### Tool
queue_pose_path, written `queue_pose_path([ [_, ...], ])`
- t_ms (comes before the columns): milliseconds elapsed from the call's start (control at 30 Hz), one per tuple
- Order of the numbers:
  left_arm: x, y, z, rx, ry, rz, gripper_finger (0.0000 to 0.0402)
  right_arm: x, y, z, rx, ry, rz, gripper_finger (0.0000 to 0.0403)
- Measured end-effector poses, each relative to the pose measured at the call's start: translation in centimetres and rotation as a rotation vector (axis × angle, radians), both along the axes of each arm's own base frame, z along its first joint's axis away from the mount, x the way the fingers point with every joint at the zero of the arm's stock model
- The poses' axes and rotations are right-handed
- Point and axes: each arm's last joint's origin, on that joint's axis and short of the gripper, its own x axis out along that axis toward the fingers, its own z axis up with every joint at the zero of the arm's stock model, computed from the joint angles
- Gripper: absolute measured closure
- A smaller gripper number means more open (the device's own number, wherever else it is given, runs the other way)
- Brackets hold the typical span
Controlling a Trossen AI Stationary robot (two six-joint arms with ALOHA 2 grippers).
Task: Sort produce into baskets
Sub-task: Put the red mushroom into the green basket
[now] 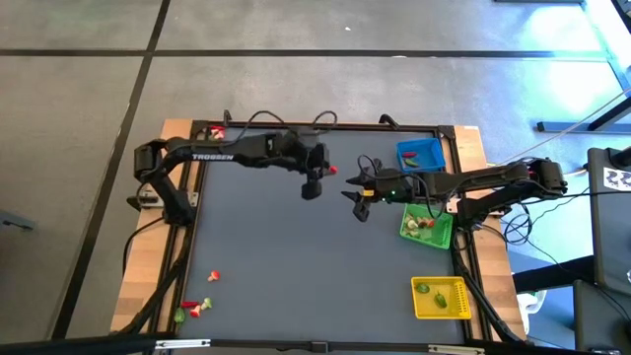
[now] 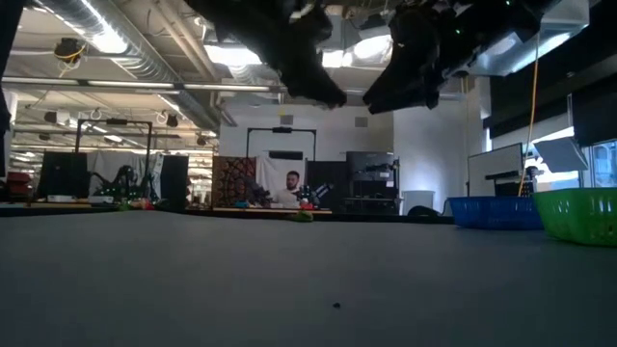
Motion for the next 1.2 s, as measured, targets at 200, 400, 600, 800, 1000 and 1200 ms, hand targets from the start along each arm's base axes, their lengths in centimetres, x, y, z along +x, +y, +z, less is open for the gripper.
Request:
queue_pose_path([
  [200, 0.3, -3.3, 0.8, 0.034, -0.016, -0.109, 0.0343, -0.4, 0.7, 0.8, -0.013, -0.031, 0.045, 0.0212],
  [400, 0.4, -4.8, 1.0, 0.087, -0.022, -0.18, 0.0343, -1.4, 2.1, 3.1, -0.039, -0.153, 0.118, 0.0218],
  [600, 0.7, -5.7, 1.3, 0.095, -0.054, -0.204, 0.0343, -1.1, 2.2, 3.4, -0.025, -0.192, 0.148, 0.026],
  [800, 0.9, -6.4, 1.5, 0.121, -0.084, -0.235, 0.0343, -0.5, 2.3, 2.8, -0.032, -0.181, 0.163, 0.029],
  [1000, 0.9, -6.5, 1.6, 0.123, -0.089, -0.236, 0.0343, -0.5, 2.3, 2.8, -0.034, -0.182, 0.17, 0.0292],
  [1200, 1.0, -6.6, 1.5, 0.109, -0.09, -0.229, 0.0343, -0.5, 2.3, 2.8, -0.048, -0.177, 0.189, 0.0345],
])
